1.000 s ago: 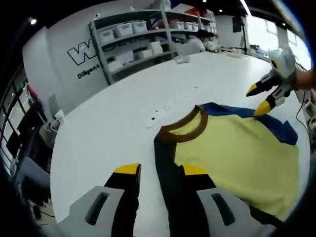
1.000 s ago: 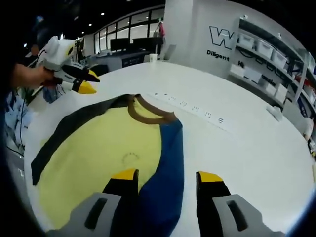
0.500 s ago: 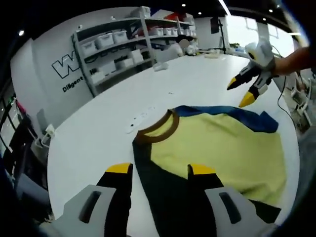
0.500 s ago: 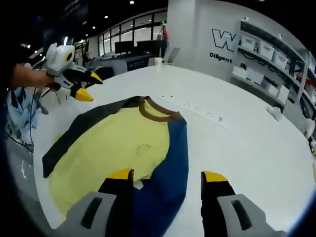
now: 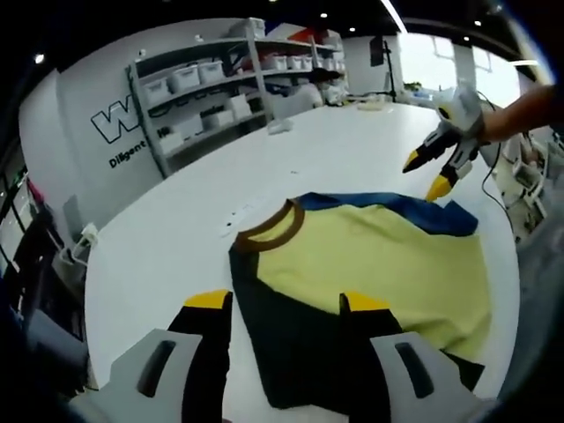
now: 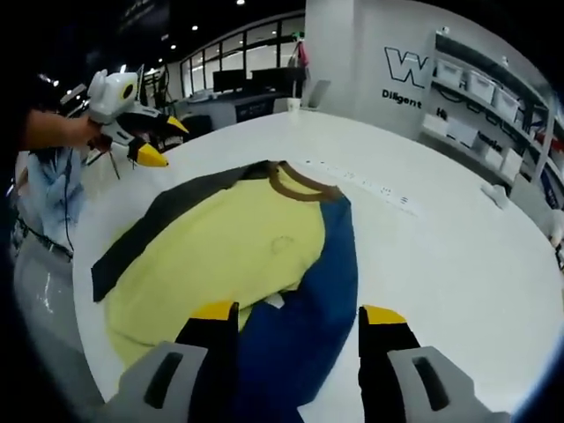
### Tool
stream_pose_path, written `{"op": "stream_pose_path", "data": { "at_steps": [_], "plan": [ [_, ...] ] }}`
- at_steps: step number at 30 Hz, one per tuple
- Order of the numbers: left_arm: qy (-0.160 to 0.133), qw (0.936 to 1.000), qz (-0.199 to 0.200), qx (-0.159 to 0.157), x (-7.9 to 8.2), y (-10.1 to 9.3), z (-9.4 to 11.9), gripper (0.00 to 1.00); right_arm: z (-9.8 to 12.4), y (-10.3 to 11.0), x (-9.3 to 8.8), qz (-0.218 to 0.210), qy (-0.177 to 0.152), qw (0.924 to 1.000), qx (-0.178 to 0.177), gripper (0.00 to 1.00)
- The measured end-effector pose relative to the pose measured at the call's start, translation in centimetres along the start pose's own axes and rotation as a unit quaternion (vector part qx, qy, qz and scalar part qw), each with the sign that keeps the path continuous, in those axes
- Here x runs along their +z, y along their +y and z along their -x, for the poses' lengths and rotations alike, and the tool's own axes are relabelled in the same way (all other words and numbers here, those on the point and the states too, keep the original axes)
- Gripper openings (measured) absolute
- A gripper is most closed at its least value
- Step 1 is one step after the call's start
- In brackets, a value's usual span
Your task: Fold the garment on the visible template until the final outline fits inside the template.
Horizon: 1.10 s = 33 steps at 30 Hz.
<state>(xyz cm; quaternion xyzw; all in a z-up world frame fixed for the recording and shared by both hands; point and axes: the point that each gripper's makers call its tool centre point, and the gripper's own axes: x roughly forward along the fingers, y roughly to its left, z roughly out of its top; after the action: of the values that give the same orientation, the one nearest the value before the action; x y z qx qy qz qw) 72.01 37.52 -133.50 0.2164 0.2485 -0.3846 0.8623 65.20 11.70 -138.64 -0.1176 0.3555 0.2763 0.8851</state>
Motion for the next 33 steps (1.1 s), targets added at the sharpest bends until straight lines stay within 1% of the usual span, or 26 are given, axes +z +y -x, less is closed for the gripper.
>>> {"op": "stream_pose_path", "data": {
  "at_steps": [5, 10, 13, 16, 21, 24, 29, 33],
  "plan": [
    [-0.004, 1.0000, -0.005, -0.007, -0.4, -1.5, 1.2, 0.49, 0.8, 1.7, -1.3, 0.002, 0.005, 0.9999, 0.013, 0.50],
    [-0.005, 0.9999, 0.002, -0.010, -1.5, -3.0, 2.2, 0.49, 1.3, 2.3, -2.5, -0.005, 0.007, 0.9998, 0.017, 0.50],
    [-0.003, 0.9998, -0.007, -0.016, -2.2, -4.1, 3.0, 0.49, 1.7, 2.9, -3.2, -0.007, 0.009, 0.9998, 0.019, 0.50],
    [-0.003, 0.9998, -0.011, -0.019, -2.8, -4.8, 3.7, 0.49, 2.0, 3.2, -3.7, -0.006, 0.010, 0.9997, 0.019, 0.50],
    [-0.003, 0.9997, -0.013, -0.019, -3.2, -5.4, 4.7, 0.49, 2.5, 3.9, -4.6, -0.010, 0.011, 0.9997, 0.022, 0.50],
    [-0.005, 0.9996, -0.017, -0.024, -3.6, -6.2, 5.3, 0.49, 2.7, 4.3, -5.1, -0.009, 0.013, 0.9996, 0.024, 0.50],
    [-0.002, 0.9993, -0.020, -0.031, -4.6, -7.3, 5.8, 0.49, 3.0, 4.9, -5.8, -0.013, 0.014, 0.9994, 0.027, 0.50],
    [-0.002, 0.9990, -0.018, -0.040, -5.1, -8.3, 6.2, 0.51, 3.5, 5.5, -6.0, -0.011, 0.012, 0.9994, 0.031, 0.50]
  ]
}}
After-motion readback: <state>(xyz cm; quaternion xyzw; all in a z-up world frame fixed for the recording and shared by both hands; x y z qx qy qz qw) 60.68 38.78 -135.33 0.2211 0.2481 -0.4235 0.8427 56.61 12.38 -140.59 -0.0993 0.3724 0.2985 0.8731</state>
